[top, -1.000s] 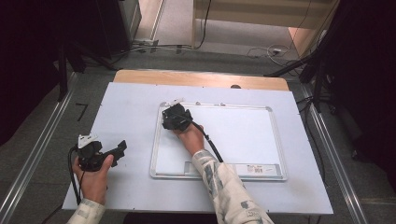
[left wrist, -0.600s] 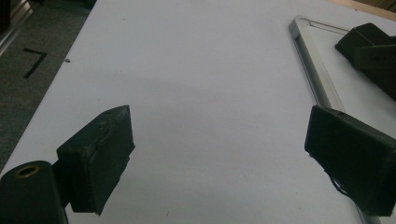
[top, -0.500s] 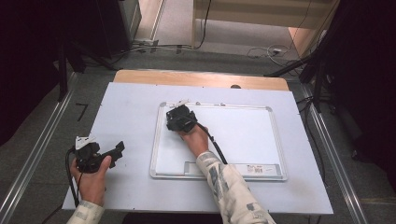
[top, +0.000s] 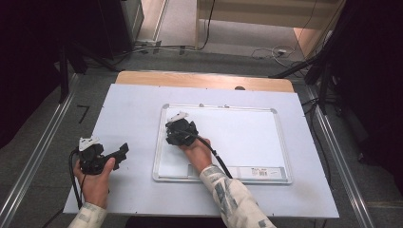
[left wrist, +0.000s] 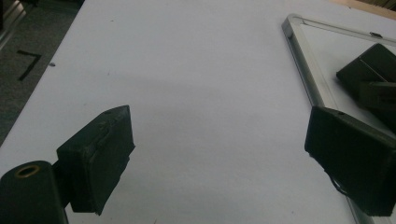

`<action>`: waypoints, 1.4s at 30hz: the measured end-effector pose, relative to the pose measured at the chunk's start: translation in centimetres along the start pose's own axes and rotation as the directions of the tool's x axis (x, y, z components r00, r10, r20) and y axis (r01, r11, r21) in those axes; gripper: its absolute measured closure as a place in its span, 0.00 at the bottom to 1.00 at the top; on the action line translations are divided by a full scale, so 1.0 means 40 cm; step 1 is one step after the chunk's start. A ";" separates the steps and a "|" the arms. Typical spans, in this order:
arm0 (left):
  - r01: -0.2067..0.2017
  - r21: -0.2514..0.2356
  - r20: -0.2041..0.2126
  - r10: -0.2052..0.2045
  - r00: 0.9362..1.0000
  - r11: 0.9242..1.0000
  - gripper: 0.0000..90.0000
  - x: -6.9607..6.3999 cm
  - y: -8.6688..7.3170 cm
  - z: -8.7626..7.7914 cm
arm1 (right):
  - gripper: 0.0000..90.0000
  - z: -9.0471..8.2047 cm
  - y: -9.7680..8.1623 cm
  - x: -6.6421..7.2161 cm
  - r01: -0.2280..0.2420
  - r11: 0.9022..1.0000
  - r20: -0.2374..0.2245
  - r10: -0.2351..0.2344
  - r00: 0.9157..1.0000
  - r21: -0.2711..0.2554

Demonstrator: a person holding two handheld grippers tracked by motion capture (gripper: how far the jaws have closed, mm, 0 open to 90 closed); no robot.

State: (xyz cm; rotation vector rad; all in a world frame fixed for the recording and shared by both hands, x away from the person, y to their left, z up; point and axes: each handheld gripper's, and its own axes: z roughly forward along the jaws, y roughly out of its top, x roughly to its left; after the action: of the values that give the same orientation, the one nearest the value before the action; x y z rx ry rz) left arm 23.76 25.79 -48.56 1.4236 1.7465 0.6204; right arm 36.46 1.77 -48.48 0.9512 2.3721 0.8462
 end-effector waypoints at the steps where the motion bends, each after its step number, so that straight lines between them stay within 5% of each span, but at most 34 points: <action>1: -0.001 0.001 -0.001 0.001 1.000 1.000 0.09 0.000 0.000 0.000 | 0.43 -0.015 0.004 0.010 0.027 0.999 0.019 -0.026 0.999 -0.031; 5: -0.008 0.003 -0.003 0.008 1.000 1.000 0.09 -0.003 -0.002 -0.003 | 0.43 -0.059 0.033 0.015 -0.010 0.996 -0.017 0.008 1.000 -0.087; 14: 0.000 -0.002 -0.008 0.000 1.000 1.000 0.09 0.002 -0.003 -0.008 | 0.43 -0.062 0.034 -0.012 -0.074 0.996 -0.075 0.071 0.995 -0.043; 22: 0.000 -0.001 -0.009 0.000 1.000 1.000 0.09 0.001 -0.004 -0.008 | 0.43 -0.065 0.023 -0.017 -0.086 0.996 -0.088 0.082 0.993 -0.040; 34: -0.001 0.001 -0.007 0.001 1.000 1.000 0.09 0.000 -0.003 -0.006 | 0.43 -0.100 -0.008 -0.066 -0.140 0.989 -0.063 0.137 0.988 -0.042; 42: -0.003 0.003 -0.008 0.003 1.000 1.000 0.09 -0.001 -0.004 -0.006 | 0.43 -0.140 -0.055 -0.140 -0.198 0.980 0.010 0.199 0.980 -0.033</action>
State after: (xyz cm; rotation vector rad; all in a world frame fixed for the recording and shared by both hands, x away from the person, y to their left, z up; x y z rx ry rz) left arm 23.50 25.73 -48.53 1.4280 1.7523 0.6262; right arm 35.85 -5.67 -45.02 1.1919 2.2719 0.9449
